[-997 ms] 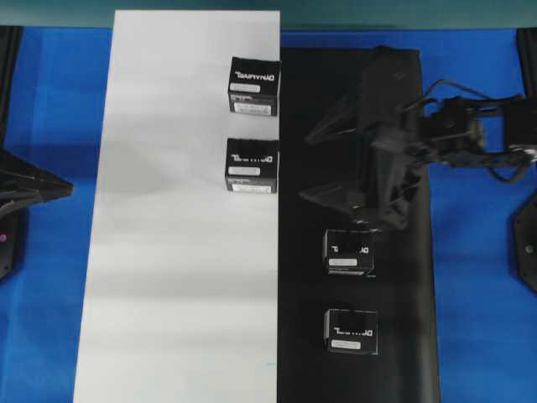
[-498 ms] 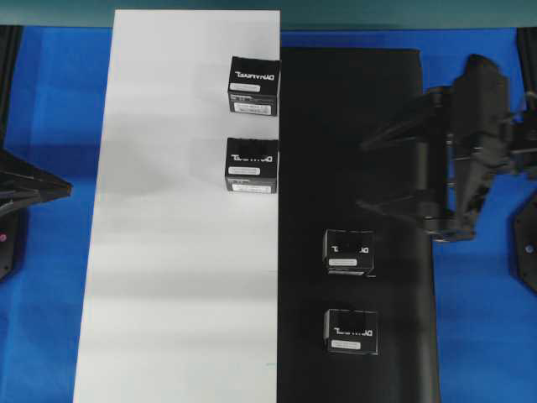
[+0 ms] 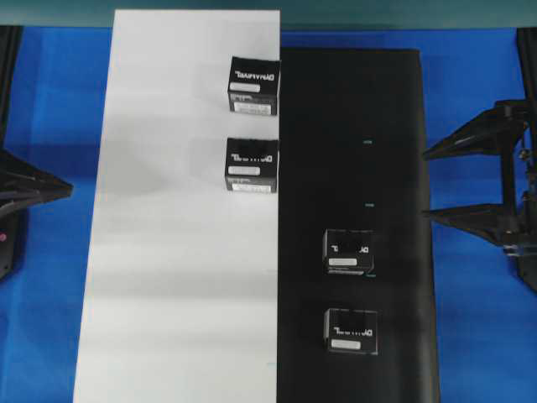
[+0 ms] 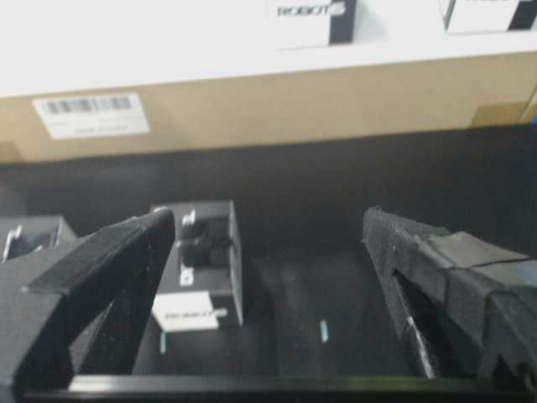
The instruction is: Place the box from the black base onto the white base.
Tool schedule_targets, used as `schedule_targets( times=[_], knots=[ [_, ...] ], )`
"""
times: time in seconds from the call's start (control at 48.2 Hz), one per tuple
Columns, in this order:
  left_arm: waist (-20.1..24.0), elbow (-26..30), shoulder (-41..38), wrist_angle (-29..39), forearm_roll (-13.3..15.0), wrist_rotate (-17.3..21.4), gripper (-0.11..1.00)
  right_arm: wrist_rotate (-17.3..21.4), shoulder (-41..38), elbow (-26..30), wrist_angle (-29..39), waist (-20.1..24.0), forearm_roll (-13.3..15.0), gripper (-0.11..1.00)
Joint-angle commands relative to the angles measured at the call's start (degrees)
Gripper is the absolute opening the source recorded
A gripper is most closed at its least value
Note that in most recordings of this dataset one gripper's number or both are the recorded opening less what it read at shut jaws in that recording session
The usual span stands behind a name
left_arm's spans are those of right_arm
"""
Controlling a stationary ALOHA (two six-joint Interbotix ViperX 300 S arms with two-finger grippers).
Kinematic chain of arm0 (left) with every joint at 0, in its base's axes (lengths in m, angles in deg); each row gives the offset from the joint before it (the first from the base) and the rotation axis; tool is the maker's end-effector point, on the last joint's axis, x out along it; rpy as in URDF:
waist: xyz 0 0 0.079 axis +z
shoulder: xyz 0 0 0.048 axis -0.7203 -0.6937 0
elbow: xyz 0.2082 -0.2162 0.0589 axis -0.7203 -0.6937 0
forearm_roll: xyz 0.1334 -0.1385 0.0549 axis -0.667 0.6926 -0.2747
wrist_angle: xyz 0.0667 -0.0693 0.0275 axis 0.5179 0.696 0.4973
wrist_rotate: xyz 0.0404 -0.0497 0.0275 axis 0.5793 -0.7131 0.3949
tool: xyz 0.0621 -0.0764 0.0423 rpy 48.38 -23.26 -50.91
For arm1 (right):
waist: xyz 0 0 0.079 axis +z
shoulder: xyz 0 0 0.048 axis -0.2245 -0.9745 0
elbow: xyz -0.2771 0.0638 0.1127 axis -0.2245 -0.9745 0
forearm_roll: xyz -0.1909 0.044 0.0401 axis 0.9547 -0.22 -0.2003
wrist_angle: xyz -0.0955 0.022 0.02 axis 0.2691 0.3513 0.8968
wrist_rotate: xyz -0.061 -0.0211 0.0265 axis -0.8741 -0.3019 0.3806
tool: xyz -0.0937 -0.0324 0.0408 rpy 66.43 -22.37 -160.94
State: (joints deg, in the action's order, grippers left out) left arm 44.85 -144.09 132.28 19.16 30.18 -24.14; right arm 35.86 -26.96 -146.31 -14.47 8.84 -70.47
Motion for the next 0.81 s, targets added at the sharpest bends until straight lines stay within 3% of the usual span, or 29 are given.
schedule_targets(
  times=[0.0, 0.789],
  knots=[
    [0.09, 1.05, -0.53, -0.18, -0.09, 0.0, -0.07, 0.09, 1.76, -0.7, -0.26, 0.09, -0.18, 1.0],
    [0.09, 0.97, -0.62, -0.18, -0.09, 0.0, -0.07, 0.09, 5.1, -2.55, 0.35, 0.09, -0.09, 1.0]
  ],
)
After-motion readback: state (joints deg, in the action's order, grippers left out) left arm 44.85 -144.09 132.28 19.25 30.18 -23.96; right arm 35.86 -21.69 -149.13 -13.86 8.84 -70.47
